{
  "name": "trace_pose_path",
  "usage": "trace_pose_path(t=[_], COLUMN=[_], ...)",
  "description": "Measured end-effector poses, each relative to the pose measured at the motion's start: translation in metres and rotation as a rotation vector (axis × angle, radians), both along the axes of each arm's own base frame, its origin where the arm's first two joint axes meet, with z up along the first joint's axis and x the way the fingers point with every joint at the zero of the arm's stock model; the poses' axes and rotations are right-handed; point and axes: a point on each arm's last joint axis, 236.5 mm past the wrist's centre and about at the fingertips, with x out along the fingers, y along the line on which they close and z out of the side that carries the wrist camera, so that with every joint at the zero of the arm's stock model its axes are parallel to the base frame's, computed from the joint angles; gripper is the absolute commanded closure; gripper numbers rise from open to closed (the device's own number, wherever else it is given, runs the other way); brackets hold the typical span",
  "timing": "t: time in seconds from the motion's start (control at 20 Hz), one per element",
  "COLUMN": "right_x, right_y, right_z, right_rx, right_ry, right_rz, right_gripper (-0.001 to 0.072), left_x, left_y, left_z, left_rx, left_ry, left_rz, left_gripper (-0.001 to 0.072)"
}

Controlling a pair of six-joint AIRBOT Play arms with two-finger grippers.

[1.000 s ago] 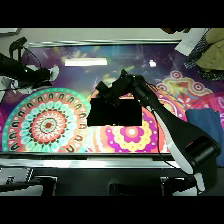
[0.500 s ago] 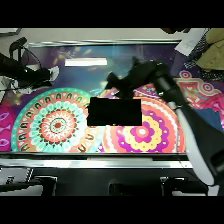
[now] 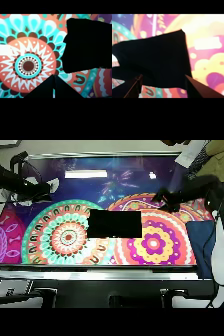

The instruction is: Fold the clothes and pants, and hang the long-sleeved shirts on hangers.

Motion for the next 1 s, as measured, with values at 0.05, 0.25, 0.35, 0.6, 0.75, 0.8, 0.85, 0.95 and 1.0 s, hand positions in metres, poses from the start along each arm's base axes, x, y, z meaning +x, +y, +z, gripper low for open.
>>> trace_pose_path(t=[0.05, 0.25, 0.35, 0.6, 0.75, 0.8, 0.85, 0.95, 1.0], right_x=[-0.007, -0.026, -0.028, -0.032, -0.03, -0.029, -0.028, -0.022, -0.015], right_y=[-0.002, 0.008, 0.016, 0.045, 0.059, 0.062, 0.064, 0.066, 0.066], right_z=[-0.019, -0.08, -0.098, -0.129, -0.137, -0.138, -0.137, -0.129, -0.12], right_rx=[0.018, 0.124, 0.174, 0.206, 0.195, 0.194, 0.192, 0.183, 0.178], right_ry=[0.029, 0.097, 0.106, 0.126, 0.112, 0.109, 0.105, 0.074, 0.052], right_rz=[0.02, 0.085, 0.101, 0.15, 0.166, 0.167, 0.17, 0.179, 0.175], right_gripper=[0.0134, 0.0182, 0.02, 0.0308, 0.0565, 0.0651, 0.0681, 0.0682, 0.0682], left_x=[0.0, -0.001, -0.001, -0.002, -0.002, -0.002, -0.003, -0.005, -0.005], left_y=[0.0, 0.0, 0.0, 0.0, 0.0, 0.0, 0.0, 0.0, 0.0], left_z=[0.0, 0.0, 0.0, -0.001, -0.001, -0.001, -0.001, -0.001, -0.002], left_rx=[0.0, 0.001, 0.001, 0.001, 0.001, 0.001, 0.001, 0.002, 0.003], left_ry=[0.0, 0.004, 0.005, 0.006, 0.008, 0.01, 0.013, 0.02, 0.022], left_rz=[0.0, -0.001, -0.002, -0.002, -0.002, -0.003, -0.003, -0.005, -0.006], left_gripper=[0.0688, 0.0688, 0.0687, 0.0687, 0.0688, 0.0688, 0.0688, 0.0688, 0.0688])
